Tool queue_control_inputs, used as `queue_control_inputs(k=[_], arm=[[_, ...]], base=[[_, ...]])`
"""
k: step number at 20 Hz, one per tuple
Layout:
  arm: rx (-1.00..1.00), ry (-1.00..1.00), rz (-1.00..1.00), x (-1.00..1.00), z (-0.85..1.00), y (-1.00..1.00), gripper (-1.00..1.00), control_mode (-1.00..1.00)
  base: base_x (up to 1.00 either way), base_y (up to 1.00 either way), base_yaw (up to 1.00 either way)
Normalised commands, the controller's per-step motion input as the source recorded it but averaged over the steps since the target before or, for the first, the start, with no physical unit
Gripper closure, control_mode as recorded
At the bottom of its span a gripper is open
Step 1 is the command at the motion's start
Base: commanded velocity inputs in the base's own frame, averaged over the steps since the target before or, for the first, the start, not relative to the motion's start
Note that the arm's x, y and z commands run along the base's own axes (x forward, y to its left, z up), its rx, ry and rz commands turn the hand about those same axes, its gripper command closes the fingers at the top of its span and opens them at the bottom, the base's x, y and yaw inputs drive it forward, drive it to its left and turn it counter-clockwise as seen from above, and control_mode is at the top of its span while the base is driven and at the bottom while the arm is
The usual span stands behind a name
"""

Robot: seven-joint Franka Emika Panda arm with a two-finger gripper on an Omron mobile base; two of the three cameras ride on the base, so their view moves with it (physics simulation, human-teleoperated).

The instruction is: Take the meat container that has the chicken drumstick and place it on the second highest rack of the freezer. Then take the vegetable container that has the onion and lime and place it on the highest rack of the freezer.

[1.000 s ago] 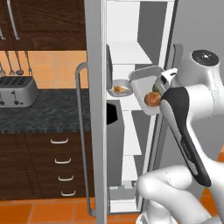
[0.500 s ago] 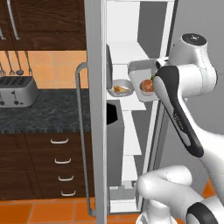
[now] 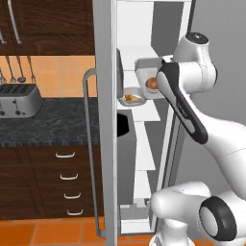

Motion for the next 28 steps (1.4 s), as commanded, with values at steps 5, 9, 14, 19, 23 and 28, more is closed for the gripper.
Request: queue_control_inputs(k=[5, 9, 14, 19, 23, 28], arm=[[0.01, 0.00, -0.08, 0.60, 0.07, 0.09, 1.00, -1.00], [0.00, 0.00, -0.11, 0.54, 0.14, 0.15, 1.00, -1.00], [0.00, 0.00, -0.06, 0.66, 0.10, 0.00, 1.00, -1.00], [0.00, 0.00, -0.10, 0.72, 0.07, 0.00, 1.00, -1.00], [0.00, 0.00, -0.12, 0.79, 0.09, 0.00, 1.00, -1.00], [0.00, 0.00, -0.09, 0.85, 0.02, 0.00, 1.00, -1.00]], base=[[0.00, 0.00, 0.00], [0.00, 0.00, 0.00], [0.00, 0.00, 0.00], [0.00, 0.00, 0.00], [0.00, 0.00, 0.00], [0.00, 0.00, 0.00]])
